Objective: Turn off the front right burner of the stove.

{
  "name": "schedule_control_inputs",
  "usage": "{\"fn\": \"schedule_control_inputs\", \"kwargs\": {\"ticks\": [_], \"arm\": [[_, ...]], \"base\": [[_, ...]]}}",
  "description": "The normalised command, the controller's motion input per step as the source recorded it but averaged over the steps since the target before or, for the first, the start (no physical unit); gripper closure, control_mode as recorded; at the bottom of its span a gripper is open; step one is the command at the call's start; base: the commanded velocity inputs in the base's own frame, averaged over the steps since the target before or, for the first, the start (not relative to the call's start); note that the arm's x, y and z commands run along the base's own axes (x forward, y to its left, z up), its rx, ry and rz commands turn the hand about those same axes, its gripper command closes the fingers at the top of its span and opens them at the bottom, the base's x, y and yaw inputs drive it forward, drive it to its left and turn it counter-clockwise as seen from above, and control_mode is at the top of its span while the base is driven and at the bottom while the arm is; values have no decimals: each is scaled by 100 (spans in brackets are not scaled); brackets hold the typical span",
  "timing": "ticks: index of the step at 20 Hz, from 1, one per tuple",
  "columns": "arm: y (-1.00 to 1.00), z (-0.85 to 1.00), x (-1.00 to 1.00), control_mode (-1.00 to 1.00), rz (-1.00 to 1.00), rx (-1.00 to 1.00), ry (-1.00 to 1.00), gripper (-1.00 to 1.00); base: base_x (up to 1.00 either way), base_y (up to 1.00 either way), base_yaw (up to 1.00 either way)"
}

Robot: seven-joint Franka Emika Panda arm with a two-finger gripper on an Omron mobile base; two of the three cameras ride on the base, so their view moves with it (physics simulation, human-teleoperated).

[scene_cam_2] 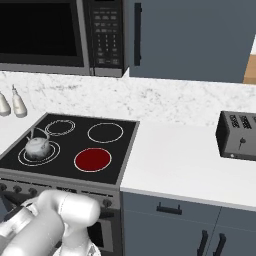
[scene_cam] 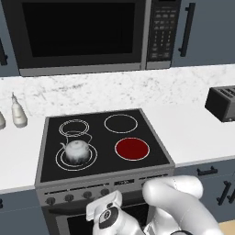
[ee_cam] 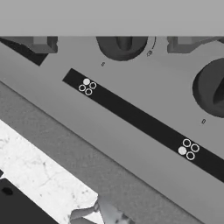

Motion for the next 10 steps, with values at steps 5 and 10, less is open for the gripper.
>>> {"fn": "schedule_control_inputs", "kwargs": {"ticks": [5,10], "arm": [[-2,-8,29,-100,0,0,0,-100],[-14,-31,2,-100,1,0,0,-100]], "base": [[0,0,0],[0,0,0]]}}
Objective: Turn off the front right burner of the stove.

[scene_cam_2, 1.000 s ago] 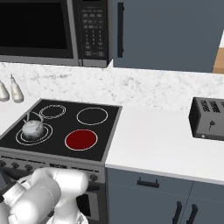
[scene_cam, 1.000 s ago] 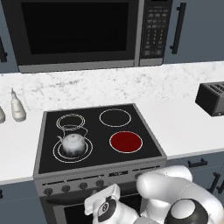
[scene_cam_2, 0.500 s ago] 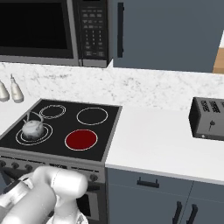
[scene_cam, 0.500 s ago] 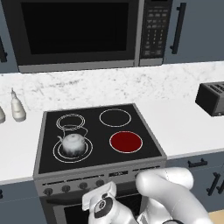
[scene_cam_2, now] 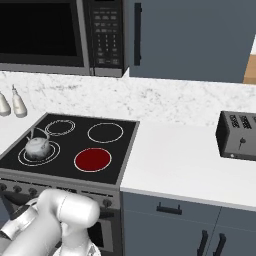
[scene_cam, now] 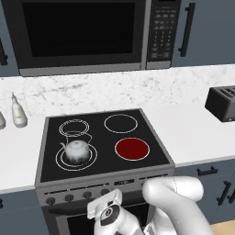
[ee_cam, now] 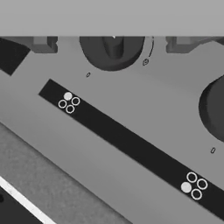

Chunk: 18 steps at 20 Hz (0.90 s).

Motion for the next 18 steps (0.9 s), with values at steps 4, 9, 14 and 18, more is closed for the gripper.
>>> {"fn": "schedule_control_inputs", "kwargs": {"ticks": [4,9,14,18], "arm": [[0,-28,2,-100,0,0,0,-100],[9,-4,17,-100,-3,0,0,-100],[1,0,2,-100,-1,0,0,-100],[0,0,0,-100,0,0,0,100]], "base": [[0,0,0],[0,0,0],[0,0,0],[0,0,0]]}}
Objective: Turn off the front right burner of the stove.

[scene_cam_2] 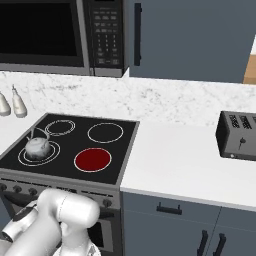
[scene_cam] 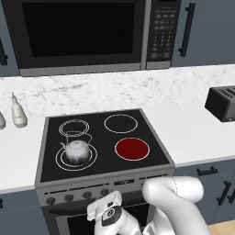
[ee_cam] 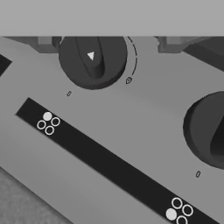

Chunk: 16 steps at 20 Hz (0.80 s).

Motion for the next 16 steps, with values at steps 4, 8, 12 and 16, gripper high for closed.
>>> {"fn": "schedule_control_inputs", "kwargs": {"ticks": [4,8,12,16], "arm": [[0,0,0,-100,0,0,0,100],[-4,0,0,-100,-4,10,9,100],[-18,0,0,-100,-14,25,24,100],[-25,0,0,-100,-17,33,27,100]], "base": [[0,0,0],[0,0,0],[0,0,0],[0,0,0]]}}
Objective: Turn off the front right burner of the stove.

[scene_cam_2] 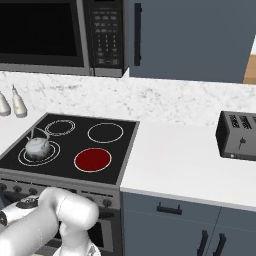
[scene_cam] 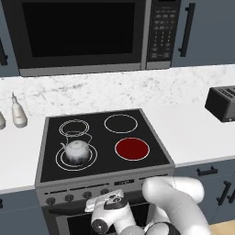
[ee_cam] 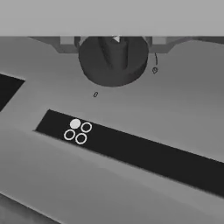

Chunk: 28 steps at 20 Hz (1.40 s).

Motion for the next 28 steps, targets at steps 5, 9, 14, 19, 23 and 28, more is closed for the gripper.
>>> {"fn": "schedule_control_inputs", "kwargs": {"ticks": [5,9,14,19,23,28], "arm": [[-37,0,0,-100,-19,39,24,100],[-41,0,0,-100,-23,42,18,100],[-47,0,0,-100,-30,47,22,100],[-75,0,0,-100,-35,54,24,100],[-84,0,0,-100,-38,54,16,100],[-69,0,0,-100,-28,40,1,100]], "base": [[0,0,0],[0,0,0],[0,0,0],[0,0,0],[0,0,0],[0,0,0]]}}
